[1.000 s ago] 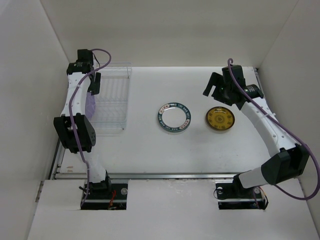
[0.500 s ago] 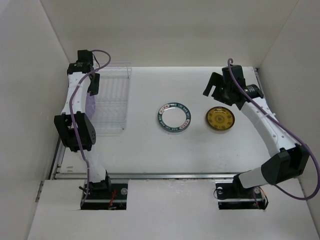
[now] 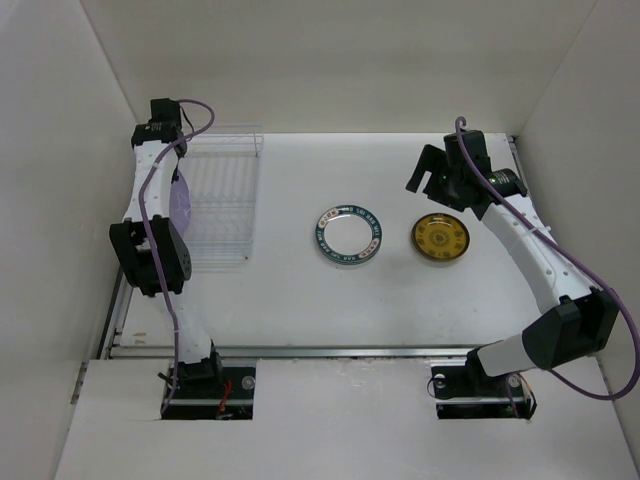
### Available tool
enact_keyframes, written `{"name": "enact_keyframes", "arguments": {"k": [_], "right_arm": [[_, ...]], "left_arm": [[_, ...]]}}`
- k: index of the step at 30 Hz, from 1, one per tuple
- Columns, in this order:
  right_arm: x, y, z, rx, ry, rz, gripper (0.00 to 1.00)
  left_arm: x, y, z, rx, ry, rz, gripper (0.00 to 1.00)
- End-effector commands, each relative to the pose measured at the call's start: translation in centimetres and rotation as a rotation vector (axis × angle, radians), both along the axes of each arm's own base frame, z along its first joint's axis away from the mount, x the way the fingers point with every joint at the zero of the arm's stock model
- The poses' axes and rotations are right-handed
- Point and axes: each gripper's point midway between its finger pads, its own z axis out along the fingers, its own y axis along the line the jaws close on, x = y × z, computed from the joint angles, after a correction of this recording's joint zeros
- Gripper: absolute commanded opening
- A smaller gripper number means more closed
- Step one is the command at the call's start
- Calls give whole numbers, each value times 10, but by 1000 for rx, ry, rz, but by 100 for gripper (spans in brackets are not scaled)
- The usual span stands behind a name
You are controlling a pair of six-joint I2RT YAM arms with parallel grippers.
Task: Unload the plates from the dish rack
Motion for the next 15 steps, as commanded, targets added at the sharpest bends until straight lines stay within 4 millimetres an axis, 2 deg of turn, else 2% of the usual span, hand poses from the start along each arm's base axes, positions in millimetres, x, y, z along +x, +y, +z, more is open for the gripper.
{"name": "enact_keyframes", "arguments": {"k": [1, 2, 4, 10, 11, 13, 15], "right_arm": [[4, 2, 18, -4, -45, 1, 92], [4, 2, 18, -4, -45, 1, 92], [4, 2, 18, -4, -45, 1, 92], [4, 2, 18, -4, -45, 1, 92], [4, 2, 18, -4, -45, 1, 92], [4, 4, 18, 3, -43, 9, 92], [4, 6, 15, -1, -33, 22, 92]], "left_arm": [[5, 1, -2, -18, -13, 12, 15], [5, 1, -2, -18, -13, 12, 0], [5, 1, -2, -18, -13, 12, 0], [-7, -3, 29, -29, -72, 1, 0], [-11, -4, 44, -25, -104, 0, 0], [-12, -12, 57, -40, -137, -23, 0], [-12, -16, 81, -29, -183, -46, 0]]}}
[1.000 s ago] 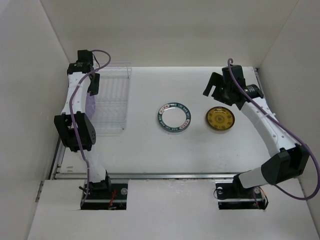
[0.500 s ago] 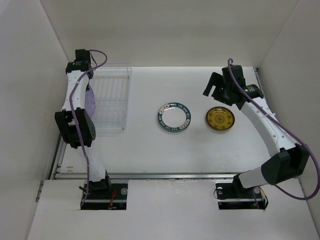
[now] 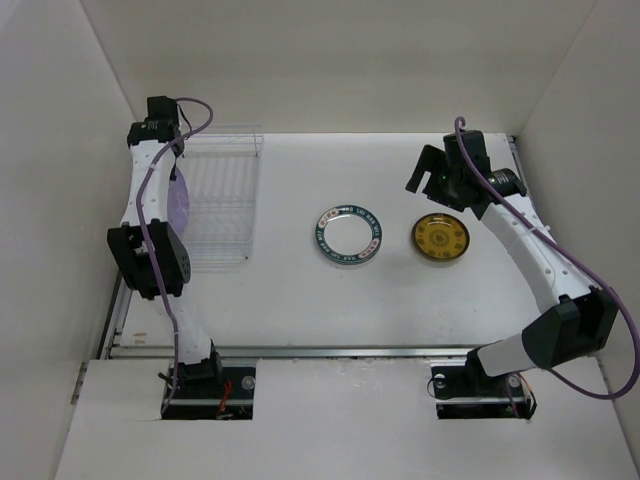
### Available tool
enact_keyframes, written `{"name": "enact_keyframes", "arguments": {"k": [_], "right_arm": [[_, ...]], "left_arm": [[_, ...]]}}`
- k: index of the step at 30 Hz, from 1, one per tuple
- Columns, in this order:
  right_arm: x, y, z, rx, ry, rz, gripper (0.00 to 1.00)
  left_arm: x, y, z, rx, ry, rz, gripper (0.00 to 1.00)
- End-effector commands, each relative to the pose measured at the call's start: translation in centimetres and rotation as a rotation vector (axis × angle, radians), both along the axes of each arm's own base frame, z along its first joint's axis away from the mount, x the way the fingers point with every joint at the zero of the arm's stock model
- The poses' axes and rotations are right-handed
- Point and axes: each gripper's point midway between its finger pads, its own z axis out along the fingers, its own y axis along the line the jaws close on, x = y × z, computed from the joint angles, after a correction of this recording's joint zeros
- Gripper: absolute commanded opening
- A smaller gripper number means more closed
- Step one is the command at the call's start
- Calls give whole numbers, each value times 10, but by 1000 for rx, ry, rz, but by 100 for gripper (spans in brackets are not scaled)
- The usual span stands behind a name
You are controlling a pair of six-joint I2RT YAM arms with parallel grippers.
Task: Unload the plates from the dish rack
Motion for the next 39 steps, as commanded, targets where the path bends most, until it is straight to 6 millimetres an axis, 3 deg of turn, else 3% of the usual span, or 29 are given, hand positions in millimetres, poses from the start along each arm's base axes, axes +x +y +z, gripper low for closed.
{"name": "enact_keyframes", "arguments": {"k": [1, 7, 11, 14, 17, 19, 20, 21, 22, 23, 24, 26, 27, 28, 29, 33, 34, 35, 37, 38, 39], "right_arm": [[5, 7, 17, 8, -42, 28, 92], [4, 14, 14, 27, -35, 65, 92], [5, 32, 12, 49, -35, 189, 92], [5, 67, 8, 138, -30, 357, 92], [2, 113, 17, 198, -75, 519, 100], [4, 135, 21, 204, -100, 566, 100], [5, 158, 24, 212, -124, 612, 100], [5, 172, 26, 225, -132, 648, 100], [5, 185, 27, 237, -139, 679, 100], [0, 204, 29, 259, -141, 733, 100], [9, 219, 31, 271, -164, 756, 100], [13, 235, 34, 302, -183, 792, 100], [14, 246, 44, 338, -221, 840, 100], [18, 252, 34, 359, -201, 847, 100], [20, 257, 38, 380, -212, 853, 100], [36, 271, 17, 403, -177, 857, 100], [35, 276, 17, 425, -166, 877, 97], [39, 282, 0, 437, -134, 879, 92], [40, 288, -5, 472, -102, 882, 72], [43, 291, -19, 483, -74, 878, 48], [43, 292, -24, 482, -65, 876, 34]], "left_arm": [[-8, -23, 74, -46, -190, -52, 0], [-15, -35, 109, -52, -252, -92, 0], [-24, -50, 117, -103, -258, -150, 0], [-32, -67, 126, -164, -285, -211, 0], [-37, -89, 139, -251, -326, -315, 0], [-38, -114, 137, -359, -328, -402, 0], [-37, -124, 133, -406, -321, -436, 0], [-41, -135, 127, -462, -299, -469, 0], [-46, -162, 117, -594, -250, -535, 0], [-49, -172, 111, -651, -221, -557, 0], [-48, -184, 101, -703, -177, -577, 0], [-51, -205, 92, -772, -126, -620, 0], [-49, -210, 87, -784, -109, -617, 0], [-46, -213, 74, -789, -71, -597, 0], [-47, -218, 67, -789, -40, -600, 0], [-44, -229, 54, -808, 16, -596, 0], [-44, -232, 54, -798, 21, -604, 0], [-41, -232, 51, -797, 20, -604, 0], [-39, -237, 51, -803, 22, -605, 0], [-36, -238, 55, -802, 1, -606, 0], [-35, -238, 58, -800, -8, -609, 0]]}}
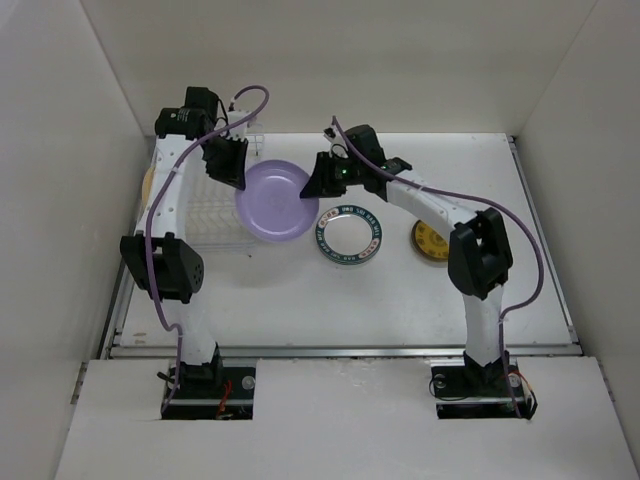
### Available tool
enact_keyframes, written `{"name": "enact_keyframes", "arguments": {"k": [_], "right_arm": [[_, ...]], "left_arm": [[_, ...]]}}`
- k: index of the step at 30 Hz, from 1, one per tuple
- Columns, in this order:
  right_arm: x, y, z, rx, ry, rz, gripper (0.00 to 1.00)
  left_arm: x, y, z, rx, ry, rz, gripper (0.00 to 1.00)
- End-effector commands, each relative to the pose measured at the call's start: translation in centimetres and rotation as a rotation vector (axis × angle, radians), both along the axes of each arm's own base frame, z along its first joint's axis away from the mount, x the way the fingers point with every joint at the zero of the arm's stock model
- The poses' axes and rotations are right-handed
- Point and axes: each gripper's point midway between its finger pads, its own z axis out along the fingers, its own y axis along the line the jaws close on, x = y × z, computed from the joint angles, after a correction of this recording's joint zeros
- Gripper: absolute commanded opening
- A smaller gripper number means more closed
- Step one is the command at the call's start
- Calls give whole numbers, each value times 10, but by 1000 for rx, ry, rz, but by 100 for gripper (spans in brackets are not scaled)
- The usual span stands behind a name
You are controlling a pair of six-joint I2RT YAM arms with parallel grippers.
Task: Unload the plates from the dish rack
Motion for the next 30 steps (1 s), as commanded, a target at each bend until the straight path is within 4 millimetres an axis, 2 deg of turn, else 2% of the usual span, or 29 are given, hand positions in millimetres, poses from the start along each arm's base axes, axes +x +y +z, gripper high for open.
{"name": "enact_keyframes", "arguments": {"k": [1, 3, 4, 6, 7, 8, 9, 10, 11, 12, 14, 15, 17, 18, 20, 21, 22, 24, 26, 30], "right_arm": [[4, 15, 16, 85, -9, 39, 22], [10, 12, 19, 96, -10, 24, 5], [16, 8, 21, 108, -10, 6, 0], [24, -2, 20, 115, -3, -14, 0], [24, -2, 20, 120, 9, -20, 0], [34, -14, 21, 127, 21, -55, 0], [41, -20, 20, 127, 26, -85, 0], [45, -26, 21, 132, 36, -102, 0], [51, -34, 19, 132, 57, -140, 0], [64, -49, 18, 127, 51, -184, 0], [73, -65, 12, 108, 80, -239, 0], [82, -81, 8, 95, 87, -282, 0], [92, -101, 0, 59, 105, -354, 0], [97, -112, -3, 51, 109, -380, 0], [112, -144, -15, 16, 132, -469, 0], [116, -155, -17, 18, 155, -516, 0], [127, -179, -30, -2, 179, -588, 0], [135, -202, -51, -24, 244, -661, 0], [143, -230, -66, -42, 276, -731, 0], [149, -258, -92, -61, 332, -794, 0]], "left_arm": [[-2, -8, 33, -54, -79, -3, 0], [0, -9, 34, -59, -85, 5, 0], [1, -10, 31, -66, -75, 1, 0], [1, -10, 31, -66, -75, 1, 0], [3, -9, 25, -56, -63, 6, 24], [5, -3, 24, -22, -67, 24, 47], [10, 0, 27, -8, -81, 44, 64], [11, 4, 29, 8, -87, 75, 76], [17, 17, 30, 67, -110, 124, 97], [22, 23, 31, 93, -129, 157, 100], [33, 43, 41, 151, -184, 251, 100], [35, 65, 49, 237, -224, 320, 100], [34, 88, 55, 312, -261, 398, 100], [38, 109, 57, 374, -281, 462, 100], [37, 131, 58, 431, -283, 523, 100], [37, 146, 54, 471, -268, 548, 100], [34, 160, 50, 531, -249, 568, 100], [33, 179, 37, 585, -200, 595, 100], [31, 190, 31, 611, -176, 618, 100], [27, 206, 10, 660, -110, 628, 100]]}}
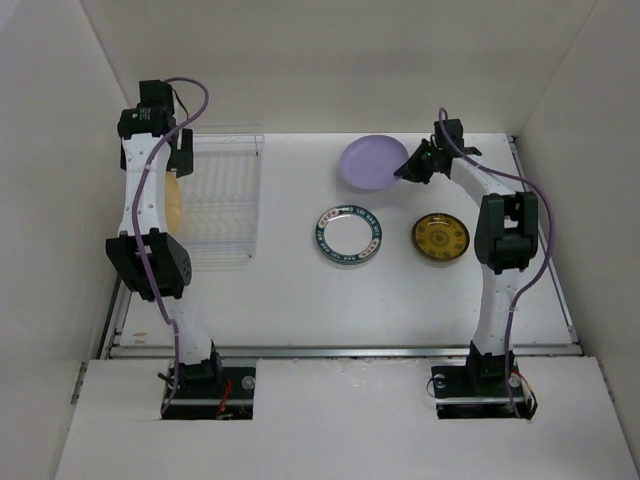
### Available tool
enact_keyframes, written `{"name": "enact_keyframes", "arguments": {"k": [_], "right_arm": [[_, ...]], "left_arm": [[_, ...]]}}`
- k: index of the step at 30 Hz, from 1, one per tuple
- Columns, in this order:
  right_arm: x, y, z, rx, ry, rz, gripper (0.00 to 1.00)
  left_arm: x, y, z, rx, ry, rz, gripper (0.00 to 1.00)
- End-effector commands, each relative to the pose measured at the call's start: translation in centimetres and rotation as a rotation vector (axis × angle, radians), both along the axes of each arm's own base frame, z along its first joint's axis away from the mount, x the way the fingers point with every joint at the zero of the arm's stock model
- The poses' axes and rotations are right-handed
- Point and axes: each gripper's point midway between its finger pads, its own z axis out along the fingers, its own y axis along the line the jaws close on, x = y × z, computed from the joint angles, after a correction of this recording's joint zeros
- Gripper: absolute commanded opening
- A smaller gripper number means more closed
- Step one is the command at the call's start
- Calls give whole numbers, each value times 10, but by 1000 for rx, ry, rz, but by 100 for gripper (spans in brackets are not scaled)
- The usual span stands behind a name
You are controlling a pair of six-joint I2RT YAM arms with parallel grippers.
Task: Unload the plates from the dish rack
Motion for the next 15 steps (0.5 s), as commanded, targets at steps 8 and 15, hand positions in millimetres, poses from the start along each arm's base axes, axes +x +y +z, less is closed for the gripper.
{"name": "enact_keyframes", "arguments": {"k": [8, 15], "right_arm": [[4, -48, -37, -32, 106, -123, 35], [-15, -54, -37, -89, 126, -94, 78]], "left_arm": [[-1, 20, -39, 91, 138, 32, 100], [1, 31, -49, 128, 156, 54, 100]]}}
